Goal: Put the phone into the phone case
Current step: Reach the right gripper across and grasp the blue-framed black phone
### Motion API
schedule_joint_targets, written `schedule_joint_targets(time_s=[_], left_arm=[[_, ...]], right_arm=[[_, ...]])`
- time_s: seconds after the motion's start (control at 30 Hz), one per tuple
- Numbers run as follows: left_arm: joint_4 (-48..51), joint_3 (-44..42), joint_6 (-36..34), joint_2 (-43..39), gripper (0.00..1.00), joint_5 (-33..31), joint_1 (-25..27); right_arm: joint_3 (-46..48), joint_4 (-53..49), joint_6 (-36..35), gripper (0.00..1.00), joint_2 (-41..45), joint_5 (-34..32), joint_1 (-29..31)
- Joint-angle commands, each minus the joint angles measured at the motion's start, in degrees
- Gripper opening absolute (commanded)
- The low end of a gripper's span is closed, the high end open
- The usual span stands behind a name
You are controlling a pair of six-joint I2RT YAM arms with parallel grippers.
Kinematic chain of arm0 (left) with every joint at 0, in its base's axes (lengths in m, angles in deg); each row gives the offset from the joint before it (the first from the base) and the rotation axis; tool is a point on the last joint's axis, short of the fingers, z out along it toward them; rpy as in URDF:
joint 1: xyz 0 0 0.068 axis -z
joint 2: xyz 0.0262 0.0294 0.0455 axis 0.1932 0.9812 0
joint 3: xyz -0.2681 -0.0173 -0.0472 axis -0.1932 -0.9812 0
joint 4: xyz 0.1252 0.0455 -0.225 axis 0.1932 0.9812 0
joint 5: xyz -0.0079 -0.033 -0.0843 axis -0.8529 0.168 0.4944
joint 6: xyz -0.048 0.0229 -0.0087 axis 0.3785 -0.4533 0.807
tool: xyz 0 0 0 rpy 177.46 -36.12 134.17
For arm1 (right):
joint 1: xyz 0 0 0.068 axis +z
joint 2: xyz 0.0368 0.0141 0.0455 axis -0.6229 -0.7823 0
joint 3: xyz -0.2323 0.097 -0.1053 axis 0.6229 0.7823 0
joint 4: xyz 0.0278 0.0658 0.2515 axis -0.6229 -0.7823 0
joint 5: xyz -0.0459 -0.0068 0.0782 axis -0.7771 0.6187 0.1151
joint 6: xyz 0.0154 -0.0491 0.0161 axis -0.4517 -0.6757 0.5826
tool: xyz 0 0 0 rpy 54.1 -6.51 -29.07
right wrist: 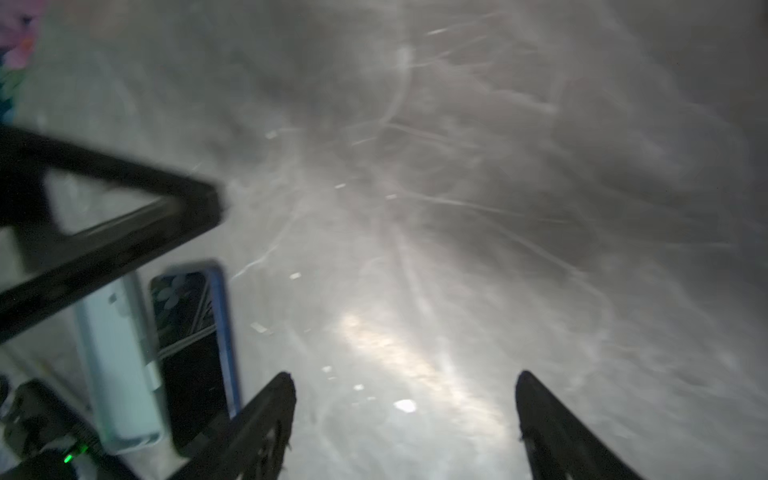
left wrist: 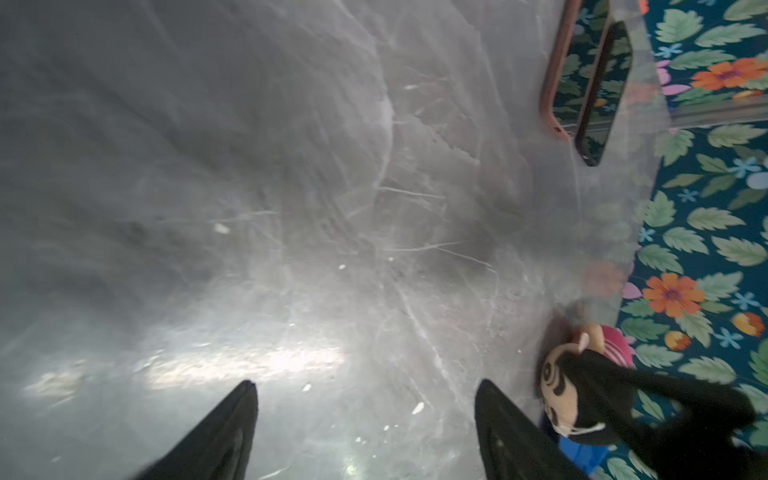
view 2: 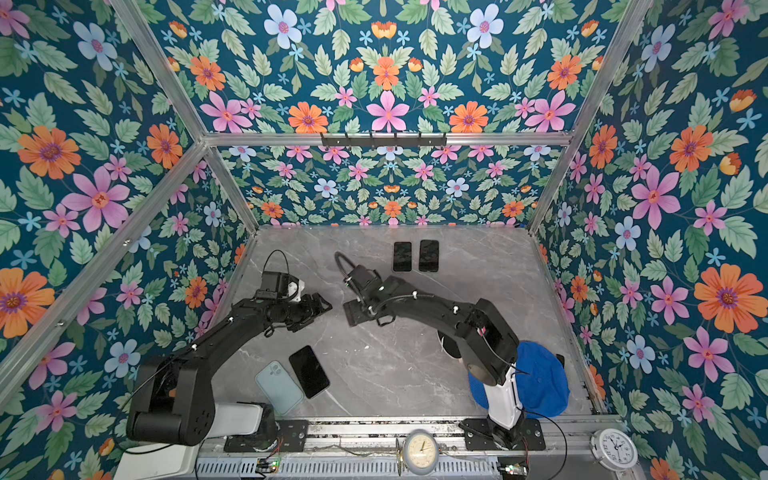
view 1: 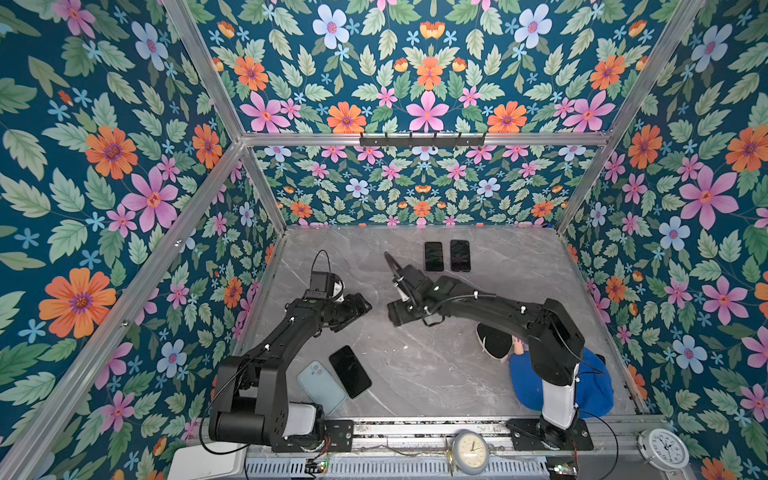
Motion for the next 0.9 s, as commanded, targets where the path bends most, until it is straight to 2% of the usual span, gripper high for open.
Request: schedule_joint_targets(time_s=[0.0,0.13,0.2,0.4,0.5,0.57,0.87], left_arm=[[6.2,0.8,-1.9,-0.1,0.81,-5.4,-2.6],[6.4,-0.1,-0.1,-0.3,0.81,-8.4,-8.1],[6.6,-0.8,0.7,-0.4,0.81,-9.0,-11.1],[6.7,-2.0,2.7,-0.8,0.81,-10.1,-17.9],[7.3,-2.2,3.2,-0.8,0.82,-11.1,-19.8],[7.1,-2.8,3.4,-1.0,0.82,-11.2,-20.5],[6.3,-5.9,2.9,-3.3,0.83,-10.9,-21.0]], right_arm=[[-2.6,3.1,-2.7,0.87,-2.1,-2.0,4.4],[-1.9,7.7,-9.0,0.9,-4.1,-3.1,8.9],[-1.7,10.0,-11.1,0.9,-5.6,-1.5,10.7],[-6.5,9.6,-17.2,0.91,-11.3,-2.6,16.0],[-7.5,10.3,-18.7,0.94,-12.8,-2.0,17.1],[-8.6,10.0,-19.5,0.99,-14.1,-2.5,17.6],[-17.9,2.6,-19.5,0.99,-22.6,-10.7,18.7]])
